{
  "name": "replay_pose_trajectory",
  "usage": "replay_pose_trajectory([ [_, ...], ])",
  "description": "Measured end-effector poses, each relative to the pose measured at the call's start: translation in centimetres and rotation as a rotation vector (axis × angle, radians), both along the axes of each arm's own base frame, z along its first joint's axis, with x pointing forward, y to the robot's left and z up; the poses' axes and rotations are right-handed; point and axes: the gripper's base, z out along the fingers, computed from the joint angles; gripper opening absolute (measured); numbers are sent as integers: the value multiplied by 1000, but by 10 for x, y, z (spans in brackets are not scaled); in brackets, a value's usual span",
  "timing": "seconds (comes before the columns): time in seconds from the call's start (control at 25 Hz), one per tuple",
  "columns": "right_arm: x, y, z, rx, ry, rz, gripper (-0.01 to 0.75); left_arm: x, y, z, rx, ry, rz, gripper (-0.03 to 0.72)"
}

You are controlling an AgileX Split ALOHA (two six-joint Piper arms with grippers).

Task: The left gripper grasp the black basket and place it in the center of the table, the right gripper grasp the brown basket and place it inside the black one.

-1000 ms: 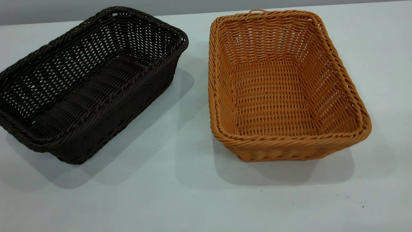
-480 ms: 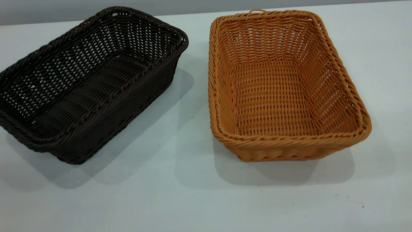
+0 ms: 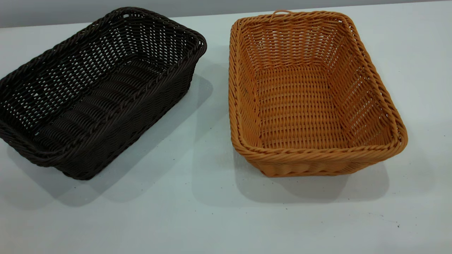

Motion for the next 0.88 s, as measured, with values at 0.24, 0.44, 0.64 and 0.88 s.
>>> replay_pose_trajectory([
  [0.24,0,0,0,0,0,0,4,0,0,1,-3,-10,-1,-1],
  [0.44,0,0,0,2,0,1,4,0,-5,0,-57,2,-32,-1],
  [0.64,0,3,0,35,-5,22,4,0,-6,3,-73,-21,-38,-1],
  [0.88,5,11,7,121,-37,85,20,14,-13,17,-155,-33,-73,-1],
])
